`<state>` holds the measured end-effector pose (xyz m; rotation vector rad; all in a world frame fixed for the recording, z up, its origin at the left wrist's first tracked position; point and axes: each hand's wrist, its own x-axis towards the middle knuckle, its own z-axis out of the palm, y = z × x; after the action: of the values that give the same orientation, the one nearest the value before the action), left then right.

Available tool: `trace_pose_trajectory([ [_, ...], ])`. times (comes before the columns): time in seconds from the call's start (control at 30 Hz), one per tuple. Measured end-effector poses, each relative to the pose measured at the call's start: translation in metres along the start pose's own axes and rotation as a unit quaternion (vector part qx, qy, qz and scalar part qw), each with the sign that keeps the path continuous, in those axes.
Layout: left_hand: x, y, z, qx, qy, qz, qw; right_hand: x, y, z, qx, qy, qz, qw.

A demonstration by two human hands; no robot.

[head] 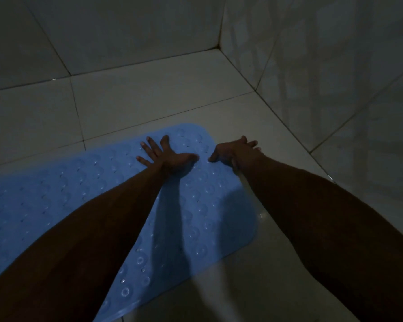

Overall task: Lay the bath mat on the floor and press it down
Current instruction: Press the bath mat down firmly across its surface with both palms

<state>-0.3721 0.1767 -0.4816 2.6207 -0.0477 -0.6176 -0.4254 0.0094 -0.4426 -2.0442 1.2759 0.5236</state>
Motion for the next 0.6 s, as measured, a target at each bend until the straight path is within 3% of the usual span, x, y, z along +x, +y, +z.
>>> trace_pose_trajectory([
  [0.2,0.010,-0.001,0.011,-0.054,0.042,-0.010,0.998,0.010,0.005,0.016,0.031,0.007,-0.017,0.999],
  [0.4,0.002,0.009,0.015,-0.057,0.165,-0.025,0.984,0.018,0.007,0.024,0.079,0.010,-0.026,0.996],
  [0.53,0.019,0.009,-0.009,-0.009,0.040,-0.016,0.999,0.014,0.002,0.024,0.040,0.024,-0.007,0.999],
  [0.6,0.021,0.011,-0.015,0.002,0.016,-0.037,0.999,0.014,-0.002,0.024,0.035,0.029,-0.001,0.999],
])
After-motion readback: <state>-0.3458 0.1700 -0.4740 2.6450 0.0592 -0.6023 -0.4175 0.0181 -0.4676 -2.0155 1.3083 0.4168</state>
